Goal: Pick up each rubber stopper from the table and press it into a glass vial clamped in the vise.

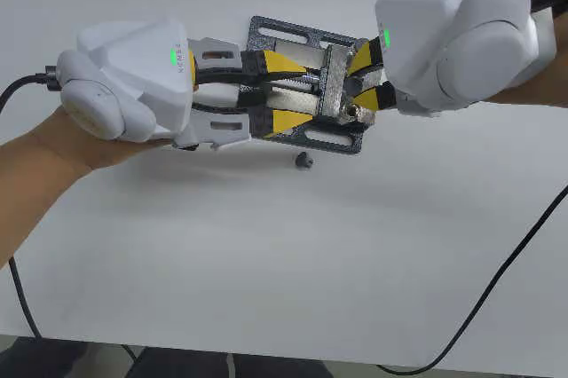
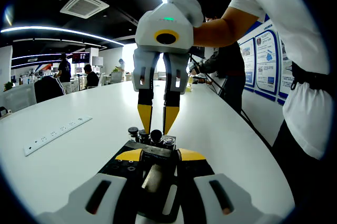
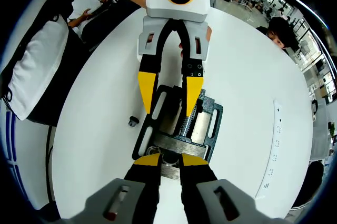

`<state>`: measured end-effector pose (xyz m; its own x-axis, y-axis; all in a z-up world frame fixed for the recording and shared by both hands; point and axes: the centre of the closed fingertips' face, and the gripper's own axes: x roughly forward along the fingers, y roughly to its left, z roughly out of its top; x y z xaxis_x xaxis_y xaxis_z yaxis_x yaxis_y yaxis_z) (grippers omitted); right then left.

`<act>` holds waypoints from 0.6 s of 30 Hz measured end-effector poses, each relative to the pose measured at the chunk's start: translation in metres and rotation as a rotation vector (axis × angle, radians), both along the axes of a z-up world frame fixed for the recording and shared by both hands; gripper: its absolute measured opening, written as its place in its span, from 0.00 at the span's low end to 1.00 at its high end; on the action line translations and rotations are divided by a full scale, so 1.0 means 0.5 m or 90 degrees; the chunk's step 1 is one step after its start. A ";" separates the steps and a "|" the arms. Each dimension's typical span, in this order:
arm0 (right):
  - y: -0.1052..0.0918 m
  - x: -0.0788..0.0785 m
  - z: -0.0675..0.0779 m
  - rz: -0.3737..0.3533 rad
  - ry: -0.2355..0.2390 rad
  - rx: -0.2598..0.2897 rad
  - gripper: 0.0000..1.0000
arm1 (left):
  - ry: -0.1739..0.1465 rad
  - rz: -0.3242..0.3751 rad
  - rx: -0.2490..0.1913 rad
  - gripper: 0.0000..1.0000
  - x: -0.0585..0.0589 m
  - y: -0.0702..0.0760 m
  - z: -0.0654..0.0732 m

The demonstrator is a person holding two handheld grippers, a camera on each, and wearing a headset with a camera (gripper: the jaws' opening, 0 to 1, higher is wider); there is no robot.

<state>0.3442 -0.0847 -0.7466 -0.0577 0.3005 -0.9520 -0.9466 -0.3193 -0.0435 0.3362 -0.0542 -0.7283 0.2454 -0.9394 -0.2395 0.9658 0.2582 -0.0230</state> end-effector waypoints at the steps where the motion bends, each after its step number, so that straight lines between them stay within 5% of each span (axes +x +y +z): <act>1: 0.001 0.000 0.000 0.002 0.001 -0.002 0.13 | 0.000 0.000 0.000 0.22 0.000 0.000 0.000; 18: 0.001 -0.003 -0.007 0.043 0.025 -0.055 0.14 | 0.000 0.007 0.004 0.21 -0.002 0.006 -0.001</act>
